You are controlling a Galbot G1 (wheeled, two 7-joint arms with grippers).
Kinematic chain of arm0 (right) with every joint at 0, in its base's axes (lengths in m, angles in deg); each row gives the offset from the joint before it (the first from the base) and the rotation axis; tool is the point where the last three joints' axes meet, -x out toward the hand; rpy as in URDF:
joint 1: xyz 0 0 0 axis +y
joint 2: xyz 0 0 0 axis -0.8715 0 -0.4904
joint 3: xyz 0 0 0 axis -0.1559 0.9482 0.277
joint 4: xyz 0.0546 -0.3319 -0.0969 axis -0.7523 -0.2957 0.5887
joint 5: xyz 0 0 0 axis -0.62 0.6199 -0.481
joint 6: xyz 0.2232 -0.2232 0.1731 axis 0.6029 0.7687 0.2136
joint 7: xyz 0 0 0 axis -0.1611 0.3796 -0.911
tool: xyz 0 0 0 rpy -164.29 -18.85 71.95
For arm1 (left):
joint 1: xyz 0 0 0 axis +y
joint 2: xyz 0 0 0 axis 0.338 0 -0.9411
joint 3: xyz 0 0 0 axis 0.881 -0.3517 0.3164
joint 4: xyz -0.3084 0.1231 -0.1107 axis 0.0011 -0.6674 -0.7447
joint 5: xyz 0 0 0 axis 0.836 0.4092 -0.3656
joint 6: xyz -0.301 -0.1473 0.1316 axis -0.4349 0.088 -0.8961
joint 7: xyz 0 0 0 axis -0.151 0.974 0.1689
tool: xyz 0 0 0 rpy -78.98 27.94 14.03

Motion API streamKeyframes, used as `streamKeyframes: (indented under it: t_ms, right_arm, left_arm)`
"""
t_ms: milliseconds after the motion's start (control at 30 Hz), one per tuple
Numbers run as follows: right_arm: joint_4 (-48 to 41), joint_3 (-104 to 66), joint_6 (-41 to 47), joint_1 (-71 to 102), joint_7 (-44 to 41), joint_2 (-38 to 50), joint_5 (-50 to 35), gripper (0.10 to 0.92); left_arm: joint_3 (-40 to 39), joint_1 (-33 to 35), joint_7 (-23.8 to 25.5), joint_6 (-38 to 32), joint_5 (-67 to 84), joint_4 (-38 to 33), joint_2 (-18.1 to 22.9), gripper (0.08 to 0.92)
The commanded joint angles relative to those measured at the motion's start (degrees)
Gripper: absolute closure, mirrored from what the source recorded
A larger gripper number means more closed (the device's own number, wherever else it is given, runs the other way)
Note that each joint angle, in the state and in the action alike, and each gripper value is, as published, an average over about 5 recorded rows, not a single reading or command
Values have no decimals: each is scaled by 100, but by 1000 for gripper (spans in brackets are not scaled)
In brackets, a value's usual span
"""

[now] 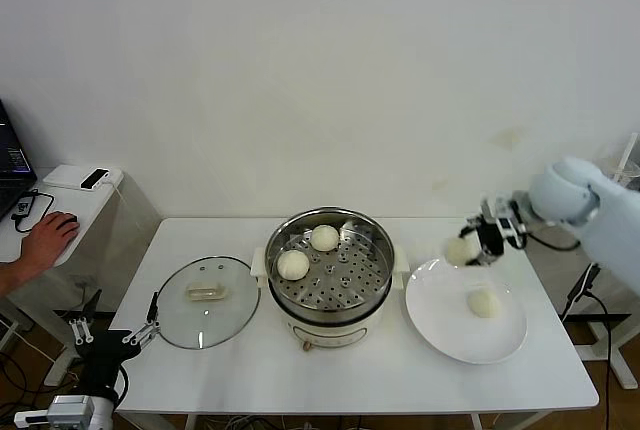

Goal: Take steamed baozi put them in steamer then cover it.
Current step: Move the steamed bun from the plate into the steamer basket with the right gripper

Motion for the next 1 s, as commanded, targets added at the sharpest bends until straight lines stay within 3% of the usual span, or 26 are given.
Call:
streamKeyframes:
  t_ms: [33, 300, 767, 1000]
  right_arm:
    - [31, 1150, 17, -1653, 429, -1122, -763, 413]
    - [34, 1690, -241, -1412, 905, -2059, -992, 408]
    - [-88, 2406, -1607, -1031, 833, -2896, -310, 411]
    - [-111, 2555, -2228, -965, 586, -3002, 506, 414]
  left_arm:
    - [103, 1, 3, 4, 22, 60, 8, 177]
    - [272, 69, 6, 12, 86, 101, 4, 177]
    - [604, 161, 1, 7, 136, 39, 122, 177]
    - [608, 169, -12, -6, 134, 43, 205, 177]
